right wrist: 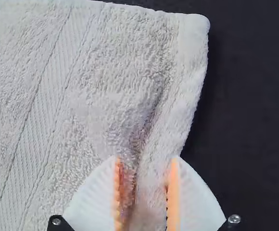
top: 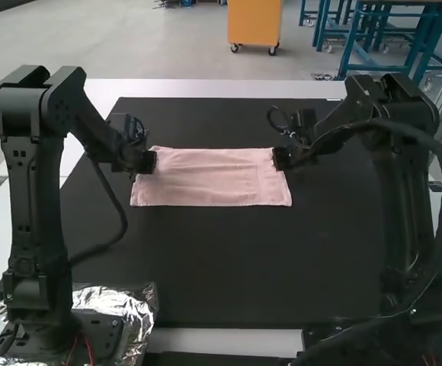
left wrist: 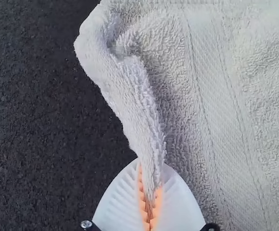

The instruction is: Fold the towel.

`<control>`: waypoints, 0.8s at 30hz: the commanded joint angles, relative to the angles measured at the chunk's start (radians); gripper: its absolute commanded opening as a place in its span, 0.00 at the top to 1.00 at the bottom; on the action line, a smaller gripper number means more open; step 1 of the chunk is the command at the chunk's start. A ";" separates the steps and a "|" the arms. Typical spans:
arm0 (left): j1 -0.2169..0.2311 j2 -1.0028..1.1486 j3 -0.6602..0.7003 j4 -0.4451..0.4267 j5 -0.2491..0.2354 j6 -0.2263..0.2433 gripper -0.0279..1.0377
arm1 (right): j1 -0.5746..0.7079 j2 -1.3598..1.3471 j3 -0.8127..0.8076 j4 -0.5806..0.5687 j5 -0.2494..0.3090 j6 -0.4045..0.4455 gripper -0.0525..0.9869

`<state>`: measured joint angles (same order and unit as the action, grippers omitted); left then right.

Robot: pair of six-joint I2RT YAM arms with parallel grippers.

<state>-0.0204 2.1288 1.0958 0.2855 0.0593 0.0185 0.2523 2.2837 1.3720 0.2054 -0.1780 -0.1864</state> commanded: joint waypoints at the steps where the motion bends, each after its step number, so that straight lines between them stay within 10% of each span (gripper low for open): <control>1: 0.033 0.054 0.007 -0.005 -0.076 0.012 0.95 | -0.013 0.017 -0.030 -0.012 0.006 -0.013 0.97; 6: 0.040 0.006 -0.001 0.006 0.068 0.011 0.95 | -0.013 -0.032 -0.034 -0.004 0.005 -0.013 0.97; 24: 0.080 -0.237 -0.128 0.021 0.174 0.018 0.96 | -0.053 -0.222 -0.126 -0.015 -0.048 0.011 0.97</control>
<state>0.0353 1.9438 1.0000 0.2947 0.2302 0.0219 0.2237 2.1212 1.2644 0.1894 -0.2314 -0.1829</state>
